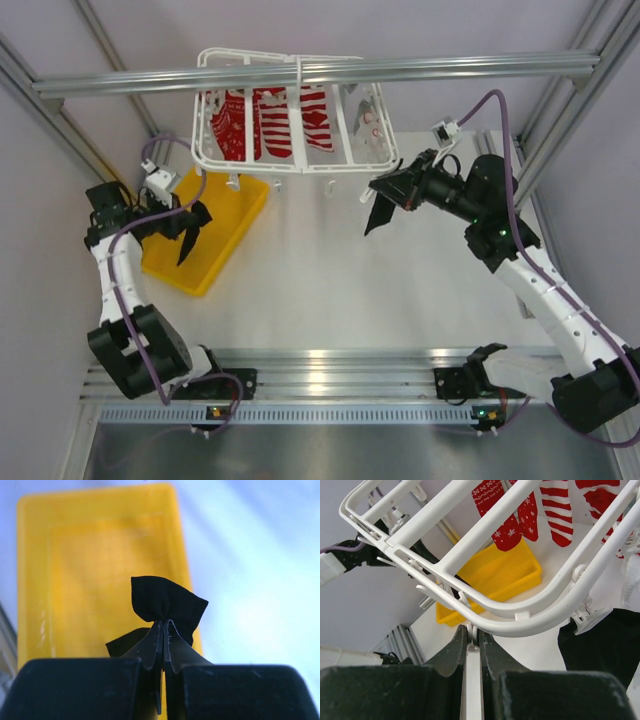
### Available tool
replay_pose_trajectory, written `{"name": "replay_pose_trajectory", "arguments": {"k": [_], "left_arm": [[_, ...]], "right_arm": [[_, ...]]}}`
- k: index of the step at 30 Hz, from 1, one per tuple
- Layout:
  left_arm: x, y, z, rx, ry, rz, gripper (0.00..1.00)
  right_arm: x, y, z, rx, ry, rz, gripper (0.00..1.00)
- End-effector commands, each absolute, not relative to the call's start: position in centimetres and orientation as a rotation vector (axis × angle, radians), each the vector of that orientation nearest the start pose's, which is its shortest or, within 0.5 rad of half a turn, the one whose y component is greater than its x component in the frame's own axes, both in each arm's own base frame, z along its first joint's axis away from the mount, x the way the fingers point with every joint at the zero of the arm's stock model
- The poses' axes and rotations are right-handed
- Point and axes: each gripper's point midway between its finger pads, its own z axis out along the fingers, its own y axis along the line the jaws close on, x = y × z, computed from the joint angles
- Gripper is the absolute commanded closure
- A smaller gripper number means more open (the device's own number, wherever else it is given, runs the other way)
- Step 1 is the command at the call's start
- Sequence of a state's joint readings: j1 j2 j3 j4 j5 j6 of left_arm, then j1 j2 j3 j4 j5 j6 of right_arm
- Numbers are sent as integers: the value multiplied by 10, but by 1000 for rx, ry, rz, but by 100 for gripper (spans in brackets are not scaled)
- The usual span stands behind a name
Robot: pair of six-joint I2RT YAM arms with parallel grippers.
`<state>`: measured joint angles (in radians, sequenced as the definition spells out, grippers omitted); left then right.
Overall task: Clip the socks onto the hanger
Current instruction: Pick up the sock from the bin, then clamp the sock onto the hanger.
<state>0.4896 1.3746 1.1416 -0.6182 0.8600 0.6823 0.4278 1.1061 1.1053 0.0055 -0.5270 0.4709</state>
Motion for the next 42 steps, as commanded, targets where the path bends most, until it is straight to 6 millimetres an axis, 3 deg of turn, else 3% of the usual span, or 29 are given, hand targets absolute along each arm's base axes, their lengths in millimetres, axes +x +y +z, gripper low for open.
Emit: {"name": "replay_pose_trajectory", "arguments": {"k": [1, 2, 6, 10, 12, 13, 16, 20, 25, 26, 27, 29, 33, 42], "left_arm": [[316, -2, 230, 674, 1817, -598, 100], [306, -13, 243, 708, 1770, -591, 100], [282, -58, 258, 847, 1656, -604, 100], [261, -123, 281, 968, 1511, -608, 100], [269, -130, 286, 928, 1497, -561, 100], [264, -152, 290, 971, 1464, -612, 100], [265, -175, 297, 985, 1459, -656, 100], [268, -191, 300, 964, 1428, -653, 100], [257, -222, 310, 955, 1377, -678, 100], [256, -228, 321, 952, 1322, -674, 100], [248, -240, 324, 961, 1303, -694, 100], [252, -246, 328, 913, 1307, -651, 100], [243, -272, 340, 891, 1297, -684, 100], [264, -294, 349, 811, 1348, -680, 100]], "right_arm": [[285, 238, 408, -415, 1541, 1077, 100], [285, 238, 409, -414, 1538, 1079, 100], [283, 239, 413, -401, 1519, 1111, 100], [281, 241, 412, -400, 1525, 1129, 100], [281, 240, 409, -397, 1531, 1132, 100], [280, 241, 407, -394, 1539, 1141, 100], [277, 241, 405, -390, 1544, 1152, 100], [277, 242, 403, -388, 1550, 1162, 100], [276, 243, 404, -359, 1555, 1195, 100], [276, 243, 404, -354, 1552, 1200, 100], [276, 244, 404, -339, 1557, 1211, 100], [278, 244, 400, -316, 1575, 1217, 100], [276, 245, 402, -313, 1568, 1239, 100], [271, 247, 401, -325, 1560, 1272, 100]]}}
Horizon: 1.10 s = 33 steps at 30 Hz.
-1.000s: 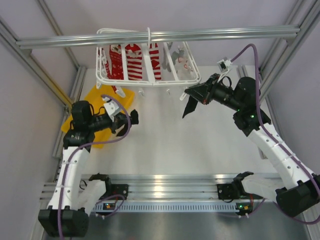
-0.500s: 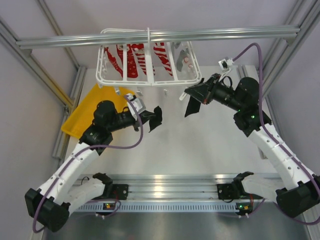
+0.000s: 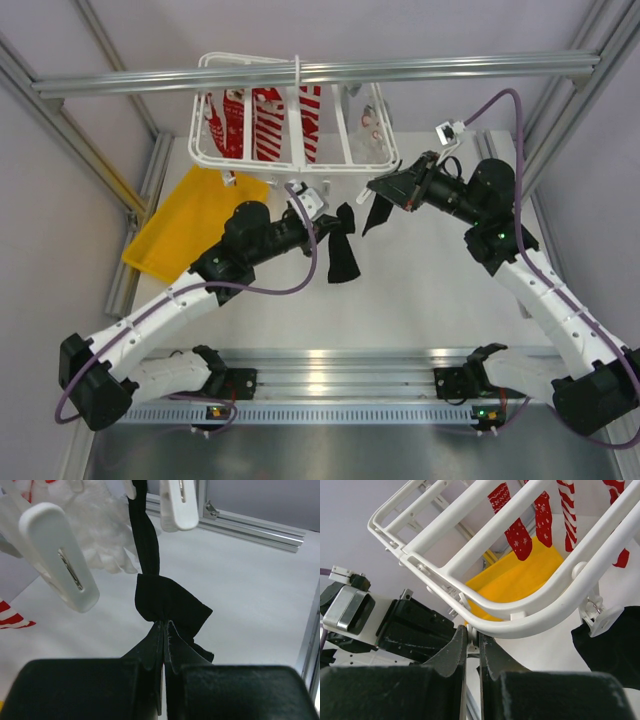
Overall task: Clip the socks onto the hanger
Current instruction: Clamp the sock onto the hanger.
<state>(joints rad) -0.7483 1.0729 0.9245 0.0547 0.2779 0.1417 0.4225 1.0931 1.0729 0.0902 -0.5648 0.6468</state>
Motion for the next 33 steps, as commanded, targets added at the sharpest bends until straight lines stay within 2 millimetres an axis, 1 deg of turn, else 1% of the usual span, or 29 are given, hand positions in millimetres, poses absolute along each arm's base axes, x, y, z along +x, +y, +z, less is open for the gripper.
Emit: {"name": "replay_pose_trajectory", "arguments": {"k": [1, 2, 4, 5, 13, 19, 22, 27, 28, 33], "left_arm": [[265, -295, 352, 809, 1336, -680, 100], [266, -295, 356, 801, 1328, -677, 100], [268, -297, 356, 796, 1324, -681, 100], [267, -298, 361, 790, 1309, -689, 100], [266, -303, 374, 785, 1258, -695, 100], [268, -306, 384, 772, 1239, -710, 100], [267, -309, 388, 773, 1225, -722, 100], [268, -312, 391, 771, 1226, -740, 100], [267, -313, 394, 765, 1219, -744, 100], [265, -314, 394, 762, 1220, -761, 100]], "right_arm": [[272, 247, 400, -324, 1563, 1272, 100], [272, 247, 401, -327, 1562, 1270, 100], [272, 247, 400, -327, 1565, 1265, 100], [272, 247, 400, -325, 1566, 1262, 100], [274, 245, 399, -308, 1565, 1259, 100], [269, 250, 398, -339, 1561, 1285, 100], [271, 250, 398, -340, 1559, 1274, 100], [271, 250, 400, -345, 1554, 1280, 100], [270, 250, 400, -345, 1554, 1280, 100], [269, 250, 401, -346, 1550, 1277, 100]]}}
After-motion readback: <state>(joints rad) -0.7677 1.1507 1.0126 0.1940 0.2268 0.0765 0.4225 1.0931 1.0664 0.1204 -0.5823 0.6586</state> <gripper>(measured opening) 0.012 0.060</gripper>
